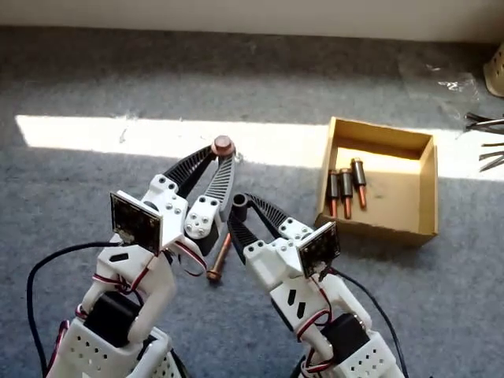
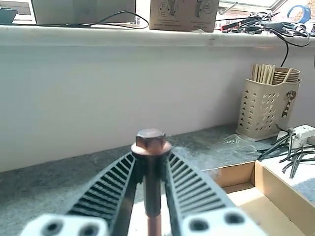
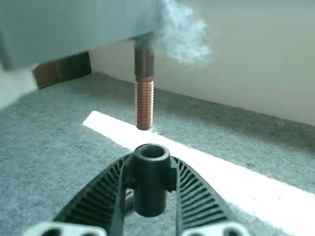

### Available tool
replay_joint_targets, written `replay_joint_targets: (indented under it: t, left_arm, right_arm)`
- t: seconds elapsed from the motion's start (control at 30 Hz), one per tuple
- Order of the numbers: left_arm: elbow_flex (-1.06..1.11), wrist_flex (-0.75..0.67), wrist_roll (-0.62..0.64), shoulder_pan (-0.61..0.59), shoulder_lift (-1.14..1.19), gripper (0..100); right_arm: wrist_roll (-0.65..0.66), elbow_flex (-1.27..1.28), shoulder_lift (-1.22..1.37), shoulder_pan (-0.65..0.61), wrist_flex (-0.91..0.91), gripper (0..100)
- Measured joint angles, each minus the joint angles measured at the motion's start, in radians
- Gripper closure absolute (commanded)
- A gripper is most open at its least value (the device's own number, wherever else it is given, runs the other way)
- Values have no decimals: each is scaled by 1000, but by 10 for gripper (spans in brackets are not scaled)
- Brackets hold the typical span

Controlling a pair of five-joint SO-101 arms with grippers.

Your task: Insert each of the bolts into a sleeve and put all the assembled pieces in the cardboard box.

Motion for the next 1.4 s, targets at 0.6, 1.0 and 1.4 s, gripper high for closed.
replay_joint_targets:
  t: [0.6, 1.0, 1.4]
  left_arm:
    - [2, 20, 112, -5, -149, 993]
    - [51, 20, 112, 68, -157, 993]
    - [92, 26, 112, 68, -161, 993]
  right_arm:
    - [63, 0, 0, 0, 0, 994]
    - [72, 0, 0, 0, 0, 994]
    - [152, 0, 0, 0, 0, 994]
